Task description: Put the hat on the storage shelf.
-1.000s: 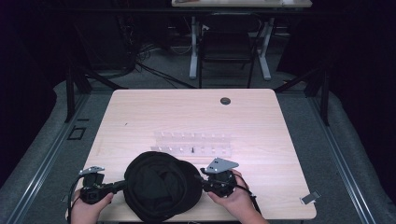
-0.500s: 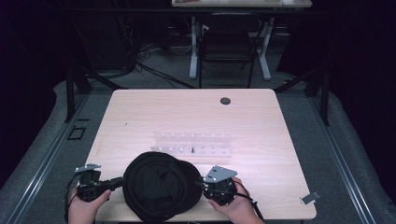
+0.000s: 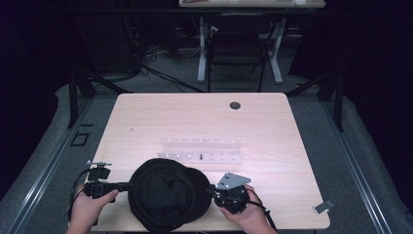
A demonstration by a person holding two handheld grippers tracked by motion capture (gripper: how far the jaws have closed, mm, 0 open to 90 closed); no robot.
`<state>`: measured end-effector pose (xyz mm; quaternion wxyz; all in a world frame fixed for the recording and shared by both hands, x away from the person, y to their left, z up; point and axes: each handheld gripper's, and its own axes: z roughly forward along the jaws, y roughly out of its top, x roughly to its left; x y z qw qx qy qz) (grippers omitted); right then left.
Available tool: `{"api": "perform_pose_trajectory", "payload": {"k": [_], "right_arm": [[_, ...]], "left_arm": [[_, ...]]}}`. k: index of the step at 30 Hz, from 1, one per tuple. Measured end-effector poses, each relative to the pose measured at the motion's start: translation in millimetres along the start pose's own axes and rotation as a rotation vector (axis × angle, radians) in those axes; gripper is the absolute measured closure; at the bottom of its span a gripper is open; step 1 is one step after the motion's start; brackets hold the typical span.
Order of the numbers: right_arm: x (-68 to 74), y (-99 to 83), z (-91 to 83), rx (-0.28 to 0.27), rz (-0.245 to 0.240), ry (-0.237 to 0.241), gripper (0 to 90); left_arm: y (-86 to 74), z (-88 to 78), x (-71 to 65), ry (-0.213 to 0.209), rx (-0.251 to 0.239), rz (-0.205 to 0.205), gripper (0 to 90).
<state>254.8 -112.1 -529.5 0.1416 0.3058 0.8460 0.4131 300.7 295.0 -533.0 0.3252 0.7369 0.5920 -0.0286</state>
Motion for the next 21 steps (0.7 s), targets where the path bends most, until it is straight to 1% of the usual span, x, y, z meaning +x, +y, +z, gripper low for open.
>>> {"api": "perform_pose_trajectory", "payload": {"k": [2,3,4,6,10,13,15,16,17,18,19,20,21], "right_arm": [[-0.2,-0.2,0.1,-0.001,0.004,0.001,78.8],[-0.2,-0.3,0.1,-0.001,0.002,0.001,78.8],[-0.2,-0.4,0.1,-0.002,0.002,0.0,78.8],[-0.2,-0.6,0.2,-0.002,0.003,-0.001,78.9],[-0.5,-0.9,0.3,-0.004,0.006,0.001,78.9],[-0.5,-1.2,0.5,-0.008,0.01,0.001,78.9],[-0.7,-1.2,0.5,-0.006,0.009,0.002,78.9],[-0.8,-1.4,0.5,-0.006,0.01,0.004,78.9],[-1.0,-1.6,0.6,-0.008,0.013,0.004,78.9],[-1.0,-1.6,0.6,-0.008,0.013,0.004,78.9],[-1.1,-1.7,0.7,-0.009,0.014,0.005,78.9],[-1.1,-1.8,0.6,-0.009,0.013,0.005,78.9],[-0.9,-1.9,0.7,-0.012,0.014,0.005,78.9]], "left_arm": [[5.1,0.3,1.9,-0.01,0.04,-0.008,68.8],[7.5,0.2,1.8,-0.012,0.055,-0.022,68.7],[10.1,0.1,2.7,-0.011,0.068,-0.022,68.6],[15.1,0.3,3.9,-0.022,0.099,-0.04,68.6],[23.1,3.8,4.4,-0.019,0.154,-0.047,68.4],[27.0,7.2,4.2,-0.015,0.186,-0.041,68.2],[28.6,9.5,5.3,-0.015,0.203,-0.047,68.3],[29.1,10.1,5.9,-0.023,0.212,-0.063,68.3],[29.8,11.0,7.3,-0.026,0.217,-0.066,68.2],[30.5,11.4,8.7,-0.027,0.228,-0.062,68.2],[30.6,12.4,8.4,-0.025,0.232,-0.072,67.9],[31.0,13.2,8.9,-0.021,0.239,-0.063,67.8],[30.9,14.5,8.4,-0.017,0.239,-0.068,67.9]]}}
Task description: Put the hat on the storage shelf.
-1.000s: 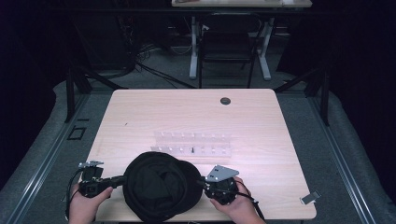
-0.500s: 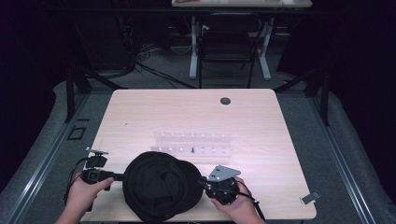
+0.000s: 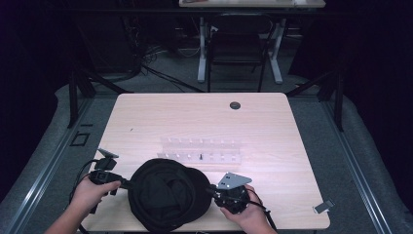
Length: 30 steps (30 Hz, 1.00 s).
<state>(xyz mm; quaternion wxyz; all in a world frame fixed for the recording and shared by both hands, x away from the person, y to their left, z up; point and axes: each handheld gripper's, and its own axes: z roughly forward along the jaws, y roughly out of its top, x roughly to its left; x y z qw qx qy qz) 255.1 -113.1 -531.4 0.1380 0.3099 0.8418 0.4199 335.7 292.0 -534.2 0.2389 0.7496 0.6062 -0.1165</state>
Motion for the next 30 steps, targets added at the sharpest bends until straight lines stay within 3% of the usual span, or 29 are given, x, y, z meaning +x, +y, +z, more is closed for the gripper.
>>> {"api": "perform_pose_trajectory", "payload": {"k": [16,24,30], "right_arm": [[-0.7,-0.7,0.1,-0.006,0.003,0.003,78.6],[-0.2,-1.0,0.0,-0.007,0.006,-0.001,78.2],[-1.0,-2.2,0.7,-0.012,0.015,0.0,76.8]], "left_arm": [[0.9,8.6,-4.9,0.023,0.034,0.005,79.0],[2.0,4.0,-9.8,0.034,0.034,0.0,83.6],[1.5,-1.2,-12.2,0.032,0.06,0.016,84.6]]}}
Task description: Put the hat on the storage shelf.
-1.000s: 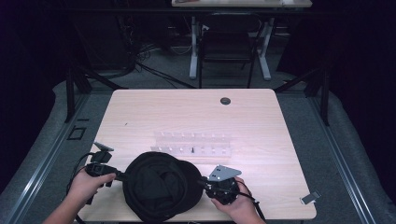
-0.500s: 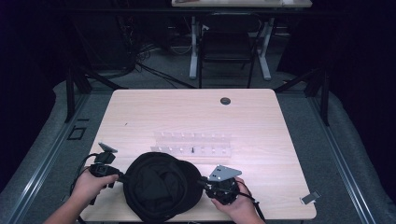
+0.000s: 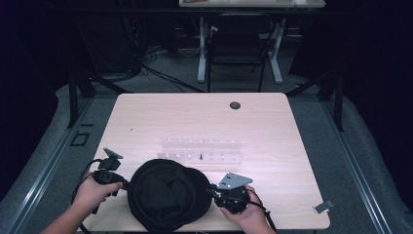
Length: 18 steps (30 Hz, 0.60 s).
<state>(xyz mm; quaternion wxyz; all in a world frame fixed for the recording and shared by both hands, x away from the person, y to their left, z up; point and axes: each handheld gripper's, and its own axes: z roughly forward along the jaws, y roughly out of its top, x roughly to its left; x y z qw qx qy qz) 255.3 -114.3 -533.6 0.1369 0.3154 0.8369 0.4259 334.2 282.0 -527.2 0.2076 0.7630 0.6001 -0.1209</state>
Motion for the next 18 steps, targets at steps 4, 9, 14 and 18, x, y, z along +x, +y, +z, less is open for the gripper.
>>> {"api": "perform_pose_trajectory", "payload": {"k": [4,9,14,18], "right_arm": [[-0.7,-0.4,0.7,0.002,0.001,-0.005,76.4],[-1.9,-1.4,1.6,0.007,0.005,-0.01,75.5],[-2.8,-2.3,2.0,0.017,0.005,-0.013,74.3],[-4.0,-3.3,2.6,0.022,0.014,-0.016,73.5]], "left_arm": [[-1.0,-6.4,-0.6,-0.035,-0.007,-0.031,84.9],[-2.2,-16.1,-1.0,-0.076,-0.008,-0.048,85.2],[-2.3,-24.7,-4.4,-0.092,-0.01,-0.047,85.3],[-2.3,-31.2,-7.1,-0.112,-0.011,-0.053,85.4]]}}
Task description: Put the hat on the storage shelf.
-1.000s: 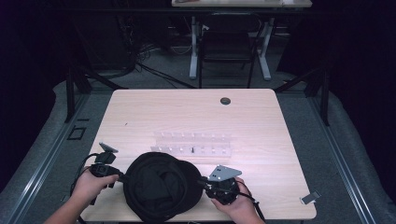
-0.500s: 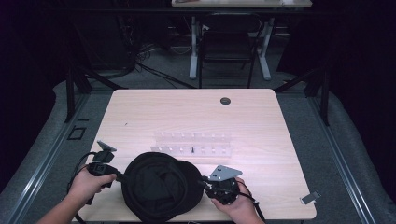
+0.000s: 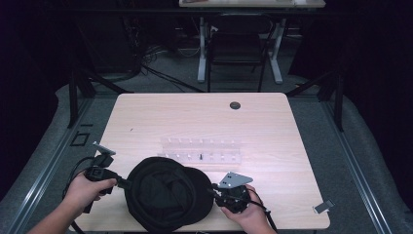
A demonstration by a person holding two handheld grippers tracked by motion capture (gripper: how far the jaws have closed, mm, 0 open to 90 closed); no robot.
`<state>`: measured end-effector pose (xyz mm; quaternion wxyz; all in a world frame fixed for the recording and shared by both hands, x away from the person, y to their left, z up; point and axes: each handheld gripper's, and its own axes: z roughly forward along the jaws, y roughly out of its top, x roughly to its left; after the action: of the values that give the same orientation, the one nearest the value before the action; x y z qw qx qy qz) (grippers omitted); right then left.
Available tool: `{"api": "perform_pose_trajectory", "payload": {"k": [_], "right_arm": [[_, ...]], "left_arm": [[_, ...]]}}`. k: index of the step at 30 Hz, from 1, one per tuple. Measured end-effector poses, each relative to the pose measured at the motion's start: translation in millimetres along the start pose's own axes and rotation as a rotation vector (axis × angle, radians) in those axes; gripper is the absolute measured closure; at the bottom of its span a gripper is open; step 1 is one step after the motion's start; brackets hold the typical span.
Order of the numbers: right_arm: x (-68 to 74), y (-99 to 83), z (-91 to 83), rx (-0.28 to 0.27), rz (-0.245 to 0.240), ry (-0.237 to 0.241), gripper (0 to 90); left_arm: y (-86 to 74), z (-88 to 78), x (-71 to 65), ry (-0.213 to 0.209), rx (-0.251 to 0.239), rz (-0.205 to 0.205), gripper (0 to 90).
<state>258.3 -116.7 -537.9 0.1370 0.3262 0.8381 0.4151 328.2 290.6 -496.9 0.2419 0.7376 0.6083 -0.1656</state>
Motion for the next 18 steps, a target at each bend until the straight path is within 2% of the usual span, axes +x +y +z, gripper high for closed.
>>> {"api": "perform_pose_trajectory", "payload": {"k": [1,4,11,13,14,16,18], "right_arm": [[-0.4,-0.2,0.1,0.0,0.001,0.002,73.5],[-1.5,-0.2,-0.1,0.005,0.004,-0.002,73.3],[-6.1,0.1,-4.6,-0.004,0.017,-0.01,71.9],[-8.0,0.1,-6.1,-0.004,0.021,-0.013,71.6],[-9.3,-0.1,-6.8,-0.007,0.021,-0.016,71.5],[-11.8,-0.4,-8.3,-0.009,0.029,-0.019,71.4],[-14.2,-0.5,-9.9,-0.014,0.039,-0.024,71.2]], "left_arm": [[0.1,-1.6,-0.3,-0.007,0.001,0.005,85.4],[-0.6,-7.1,-2.1,-0.052,-0.014,-0.027,85.4],[-1.5,-18.6,-8.6,-0.118,-0.038,-0.081,85.4],[-1.1,-21.6,-11.2,-0.132,-0.024,-0.089,85.4],[-1.1,-22.8,-13.5,-0.123,-0.028,-0.09,85.4],[-0.9,-24.6,-16.0,-0.143,-0.032,-0.088,85.5],[-0.9,-26.9,-20.1,-0.147,-0.031,-0.106,85.4]]}}
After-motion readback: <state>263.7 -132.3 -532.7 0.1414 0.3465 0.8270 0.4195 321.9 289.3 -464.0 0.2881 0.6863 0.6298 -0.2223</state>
